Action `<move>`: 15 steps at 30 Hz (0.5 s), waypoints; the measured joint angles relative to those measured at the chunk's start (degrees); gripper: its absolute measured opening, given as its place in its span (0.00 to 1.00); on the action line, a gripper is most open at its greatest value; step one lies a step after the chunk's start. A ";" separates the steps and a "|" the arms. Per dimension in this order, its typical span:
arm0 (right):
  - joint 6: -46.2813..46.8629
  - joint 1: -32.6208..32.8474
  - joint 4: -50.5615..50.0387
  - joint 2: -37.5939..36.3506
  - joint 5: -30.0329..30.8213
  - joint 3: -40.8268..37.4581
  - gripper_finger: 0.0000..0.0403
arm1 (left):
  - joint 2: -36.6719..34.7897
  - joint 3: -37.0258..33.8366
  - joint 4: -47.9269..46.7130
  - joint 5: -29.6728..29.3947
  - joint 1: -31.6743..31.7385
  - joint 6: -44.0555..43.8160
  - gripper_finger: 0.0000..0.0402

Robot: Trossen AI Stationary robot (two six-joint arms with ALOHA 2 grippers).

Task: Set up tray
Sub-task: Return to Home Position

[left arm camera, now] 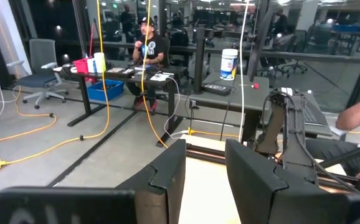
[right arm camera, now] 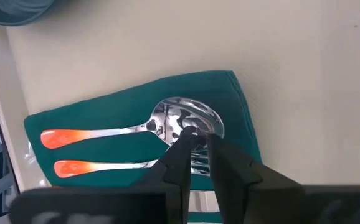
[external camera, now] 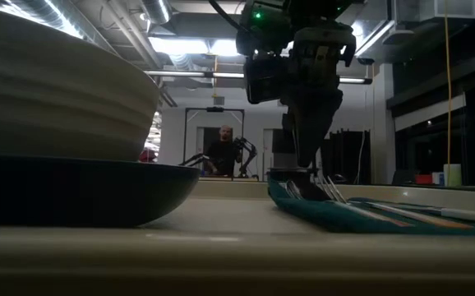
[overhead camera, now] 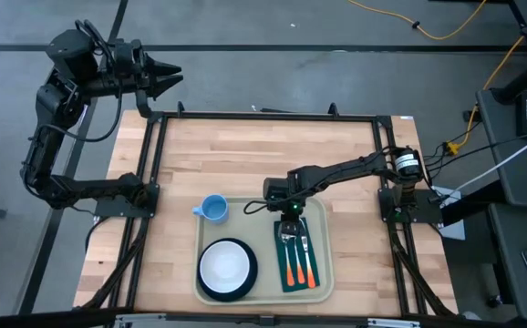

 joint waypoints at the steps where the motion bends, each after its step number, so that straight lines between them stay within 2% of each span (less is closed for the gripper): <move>1: 0.01 0.00 0.00 -0.01 -0.02 0.00 0.15 | -0.01 0.00 0.00 0.00 0.02 0.01 0.27; 15: 0.34 -0.26 -0.26 -0.01 -0.31 2.57 0.15 | 0.00 0.00 -0.02 -0.02 0.01 0.02 0.27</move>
